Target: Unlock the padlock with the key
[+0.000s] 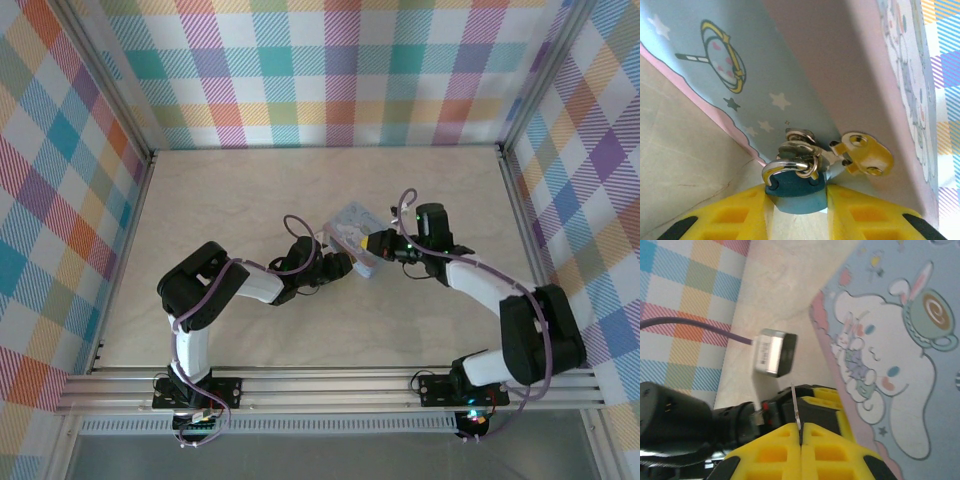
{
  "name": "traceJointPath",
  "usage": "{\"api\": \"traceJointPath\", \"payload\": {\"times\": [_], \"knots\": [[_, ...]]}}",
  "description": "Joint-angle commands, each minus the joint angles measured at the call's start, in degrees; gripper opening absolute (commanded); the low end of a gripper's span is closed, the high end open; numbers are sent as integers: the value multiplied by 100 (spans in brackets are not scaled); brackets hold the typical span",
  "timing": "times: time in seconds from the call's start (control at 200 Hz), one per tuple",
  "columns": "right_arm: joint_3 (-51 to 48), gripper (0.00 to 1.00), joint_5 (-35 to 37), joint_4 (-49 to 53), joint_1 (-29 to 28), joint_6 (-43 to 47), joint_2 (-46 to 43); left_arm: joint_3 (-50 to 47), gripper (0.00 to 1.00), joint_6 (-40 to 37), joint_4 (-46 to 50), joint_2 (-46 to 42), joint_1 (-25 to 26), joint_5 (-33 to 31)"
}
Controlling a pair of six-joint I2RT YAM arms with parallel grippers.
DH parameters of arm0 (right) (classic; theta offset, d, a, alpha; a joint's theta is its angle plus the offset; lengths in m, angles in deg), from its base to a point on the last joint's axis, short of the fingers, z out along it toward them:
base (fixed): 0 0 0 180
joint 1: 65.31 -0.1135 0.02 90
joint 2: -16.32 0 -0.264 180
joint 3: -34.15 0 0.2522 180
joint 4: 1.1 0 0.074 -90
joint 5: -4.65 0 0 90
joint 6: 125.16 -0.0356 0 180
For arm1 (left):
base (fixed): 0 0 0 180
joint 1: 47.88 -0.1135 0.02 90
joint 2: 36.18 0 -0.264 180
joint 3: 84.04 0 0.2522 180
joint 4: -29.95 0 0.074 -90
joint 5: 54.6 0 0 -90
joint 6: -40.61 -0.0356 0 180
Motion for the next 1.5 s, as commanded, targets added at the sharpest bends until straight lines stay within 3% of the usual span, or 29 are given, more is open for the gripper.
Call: {"api": "traceJointPath", "payload": {"times": [0.0, 0.4, 0.705, 0.865, 0.99, 1.1, 1.325, 1.495], "knots": [[-269, 0, 66, 66, -47, 301, -376, -133, 31, 443, -209, -311, 60, 233], [-1286, 0, 1441, 398, -752, 839, -1649, -104, 31, 740, 531, -958, 54, 463], [-1676, 0, 2137, 336, -1170, 907, -1723, 23, 30, 758, 799, -997, 64, 527], [-1627, 0, 2304, 497, -1169, 853, -1771, 8, 30, 527, 1064, -1016, 61, 347], [-1384, 0, 2354, 764, -1153, 872, -1803, 85, 33, -105, 1584, -1101, 54, 3], [-1085, 0, 1792, 801, -883, 775, -1589, 112, 42, -692, 1753, -1163, 61, -263], [-594, 0, -55, -350, 43, 35, -469, 218, 61, -1559, 1701, -1074, 66, -392], [48, 0, -193, -484, 214, -46, 353, 222, 65, -1907, 1518, -897, 78, -325]]}}
